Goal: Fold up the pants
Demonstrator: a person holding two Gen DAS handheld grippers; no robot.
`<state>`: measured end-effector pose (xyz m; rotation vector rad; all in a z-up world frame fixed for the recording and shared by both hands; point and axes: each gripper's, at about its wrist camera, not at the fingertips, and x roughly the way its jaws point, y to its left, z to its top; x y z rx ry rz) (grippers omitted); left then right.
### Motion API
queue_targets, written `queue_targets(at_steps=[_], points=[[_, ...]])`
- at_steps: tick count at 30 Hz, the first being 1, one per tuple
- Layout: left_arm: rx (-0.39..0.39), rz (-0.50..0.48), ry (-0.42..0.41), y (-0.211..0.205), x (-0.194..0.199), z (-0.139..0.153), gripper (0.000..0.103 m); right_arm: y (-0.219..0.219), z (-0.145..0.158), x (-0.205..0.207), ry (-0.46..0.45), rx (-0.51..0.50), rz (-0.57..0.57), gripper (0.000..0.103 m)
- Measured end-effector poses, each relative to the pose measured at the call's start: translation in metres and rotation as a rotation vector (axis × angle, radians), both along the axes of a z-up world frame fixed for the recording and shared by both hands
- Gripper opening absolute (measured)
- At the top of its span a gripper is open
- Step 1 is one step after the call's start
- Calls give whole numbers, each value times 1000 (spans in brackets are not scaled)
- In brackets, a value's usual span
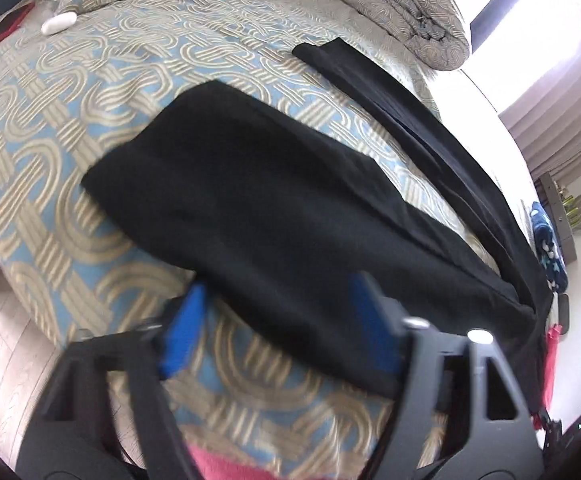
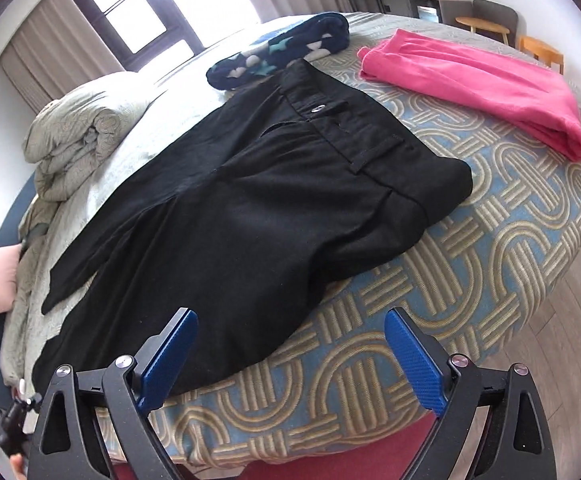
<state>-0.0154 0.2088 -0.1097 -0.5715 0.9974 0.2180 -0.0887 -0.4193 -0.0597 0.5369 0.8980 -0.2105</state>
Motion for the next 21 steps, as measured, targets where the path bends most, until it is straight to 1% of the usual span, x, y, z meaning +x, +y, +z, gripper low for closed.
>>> queue_targets(at_steps=[1,2,3,4,5,7,8,10,13,14,15,16,17,18,19,21], points=[[8,10,-2,2,5,1,38,0,0,0,1,1,-1,96],[16,20,-6,5,10,2,16,0,0,1,0,5,-3,96],[-2,19,-13,8,14,4,11,0,-1,1,2,7,-6,96],[-24,23,-26,11,16,7,10,-1,-1,2,2,9,-10,96],[-33,30,-42,14,17,11,7,-2,0,2,0,9,-13,96],[-14,33,-56,18,19,20,6,-2,2,1,-8,5,-14,96],[-11,40,-54,21,21,23,6,-3,3,1,-13,5,-12,96],[-38,48,-50,24,21,25,6,-3,3,1,-18,14,-4,96],[-24,39,-15,22,16,20,7,-5,0,1,-20,49,-3,96],[-22,42,10,21,13,16,15,-6,-2,-1,-19,71,-8,96],[-38,39,31,20,11,12,31,-8,-3,-2,-19,88,-13,95],[-68,35,48,20,7,7,43,-9,-5,-3,-18,106,-17,93],[-107,44,60,21,0,1,64,-11,-6,-4,-16,122,-20,90],[-133,57,49,22,-5,-2,68,-13,-8,-5,-14,134,-23,89],[-144,71,23,22,-11,-3,68,-14,-10,-5,-14,141,-28,89],[-133,63,20,19,-12,-2,68,-18,-14,-3,-15,168,-45,89]])
